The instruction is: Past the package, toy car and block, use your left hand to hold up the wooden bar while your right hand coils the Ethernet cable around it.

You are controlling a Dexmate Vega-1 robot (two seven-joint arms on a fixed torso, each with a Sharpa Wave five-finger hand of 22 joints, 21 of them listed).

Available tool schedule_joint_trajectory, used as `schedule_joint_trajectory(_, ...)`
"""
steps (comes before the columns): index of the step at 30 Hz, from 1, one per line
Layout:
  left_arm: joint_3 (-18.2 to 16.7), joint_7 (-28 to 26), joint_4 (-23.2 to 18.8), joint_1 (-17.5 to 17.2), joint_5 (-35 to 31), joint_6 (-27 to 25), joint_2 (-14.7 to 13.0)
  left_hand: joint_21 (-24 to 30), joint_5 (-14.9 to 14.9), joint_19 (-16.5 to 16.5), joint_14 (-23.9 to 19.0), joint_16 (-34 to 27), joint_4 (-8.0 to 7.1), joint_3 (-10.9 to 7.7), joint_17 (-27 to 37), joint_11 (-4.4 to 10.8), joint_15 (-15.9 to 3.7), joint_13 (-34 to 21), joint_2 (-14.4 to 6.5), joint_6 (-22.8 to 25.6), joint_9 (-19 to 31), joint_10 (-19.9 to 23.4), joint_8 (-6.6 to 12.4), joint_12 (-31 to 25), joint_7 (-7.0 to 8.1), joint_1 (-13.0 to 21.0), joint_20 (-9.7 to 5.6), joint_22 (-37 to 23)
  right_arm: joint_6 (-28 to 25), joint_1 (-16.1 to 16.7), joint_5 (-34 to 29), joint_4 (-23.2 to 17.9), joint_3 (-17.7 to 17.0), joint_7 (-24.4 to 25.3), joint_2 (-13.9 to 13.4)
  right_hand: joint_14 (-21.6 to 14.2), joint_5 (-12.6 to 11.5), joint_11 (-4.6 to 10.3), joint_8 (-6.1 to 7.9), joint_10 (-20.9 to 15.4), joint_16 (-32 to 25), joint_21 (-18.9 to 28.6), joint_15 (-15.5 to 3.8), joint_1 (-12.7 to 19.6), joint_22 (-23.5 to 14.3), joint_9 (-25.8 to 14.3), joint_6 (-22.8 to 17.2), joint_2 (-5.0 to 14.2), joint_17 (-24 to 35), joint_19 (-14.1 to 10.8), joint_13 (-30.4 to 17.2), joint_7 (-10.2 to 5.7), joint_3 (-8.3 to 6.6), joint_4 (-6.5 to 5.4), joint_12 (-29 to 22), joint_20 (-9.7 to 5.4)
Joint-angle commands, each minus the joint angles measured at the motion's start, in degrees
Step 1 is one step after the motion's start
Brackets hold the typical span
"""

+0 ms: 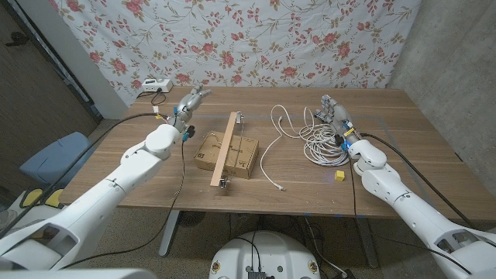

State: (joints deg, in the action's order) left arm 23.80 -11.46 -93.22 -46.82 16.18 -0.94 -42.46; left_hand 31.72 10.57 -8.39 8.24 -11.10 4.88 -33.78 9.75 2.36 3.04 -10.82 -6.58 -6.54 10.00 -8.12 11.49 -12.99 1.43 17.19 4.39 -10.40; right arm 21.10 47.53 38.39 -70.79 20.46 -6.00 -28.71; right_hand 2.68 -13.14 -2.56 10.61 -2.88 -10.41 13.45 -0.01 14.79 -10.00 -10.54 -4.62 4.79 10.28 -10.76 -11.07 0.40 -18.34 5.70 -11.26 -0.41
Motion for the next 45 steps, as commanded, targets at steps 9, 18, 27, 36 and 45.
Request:
schedule_joint_trajectory(9,4.85,6.91,-13.71,6.78,-13.67,-22.42,-11.33,-0.41,-0.53,2.93,-2.92,-0.05,4.34,-0.38,0.08,1.45,-1.75,-0.10,0.68,5.53,0.09,4.36,1.16,-0.89,0.88,4.70,-1.75,-0.16,2.59,2.76,1.55,-0.35,-1.55,-0.94,-0.32,0.19,-0.13,-0.36,0.37,-0.30,-0.54,-0.32,0.38,0.00,-0.20,-0.12,-0.29,0.01,0.30,-0.47,-0.18,-0.02,-0.41,0.20,-0.27,0.05)
schedule_joint_trajectory(18,10.89,13.89,-18.09,13.11,-23.86,-31.46,-14.00,-0.39,-0.45,4.83,-4.15,-0.03,5.57,-0.73,0.05,2.47,-2.25,-0.08,1.10,8.27,0.12,5.87,1.58,-0.95,2.18,7.84,-1.69,-0.06,3.71,4.24,2.02,-0.97,-2.18,-0.81,-0.39,0.15,-0.10,-0.50,0.39,-0.30,-0.55,-0.41,0.38,-0.08,-0.20,-0.12,-0.33,0.03,0.32,-0.53,-0.18,-0.03,-0.39,0.23,-0.26,0.06)
schedule_joint_trajectory(27,18.00,23.68,-20.22,20.42,-37.11,-36.41,-14.63,-0.63,0.00,7.00,-6.05,-0.06,6.11,-1.55,0.02,3.14,-2.94,-0.07,1.73,10.93,0.15,8.41,1.80,-1.19,3.29,13.25,-1.72,0.08,4.58,5.22,2.43,-1.32,-2.67,-0.94,-0.46,0.14,-0.07,-0.67,0.39,-0.44,-0.54,-0.53,0.41,-0.18,-0.21,-0.12,-0.34,0.05,0.33,-0.58,-0.18,-0.02,-0.38,0.26,-0.31,0.09)
schedule_joint_trajectory(36,23.13,32.91,-21.84,24.19,-52.22,-38.59,-14.03,-1.09,0.58,8.62,-7.14,0.08,6.31,-2.49,0.00,3.70,-3.53,-0.13,2.52,12.24,0.19,10.25,1.60,-1.22,4.91,18.82,-1.64,0.17,5.23,6.41,2.92,-1.90,-3.35,-0.79,-0.70,0.11,-0.04,-0.50,0.41,-0.50,-0.56,-0.60,0.42,-0.29,-0.21,-0.12,-0.41,0.07,0.34,-0.65,-0.19,-0.14,-0.35,0.26,-0.32,0.12)
schedule_joint_trajectory(45,25.36,42.90,-21.98,25.62,-67.07,-36.07,-12.92,-1.65,0.80,9.63,-7.21,0.39,6.33,-2.53,0.00,3.88,-3.72,-0.18,4.38,10.83,0.25,9.91,0.61,-0.57,6.62,23.16,-1.74,0.22,5.48,6.75,3.06,-2.00,-3.45,-0.90,-0.64,0.05,-0.02,-0.49,0.40,-0.55,-0.58,-0.67,0.45,-0.45,-0.22,-0.12,-0.41,0.11,0.37,-0.75,-0.19,-0.16,-0.32,0.23,-0.33,0.10)
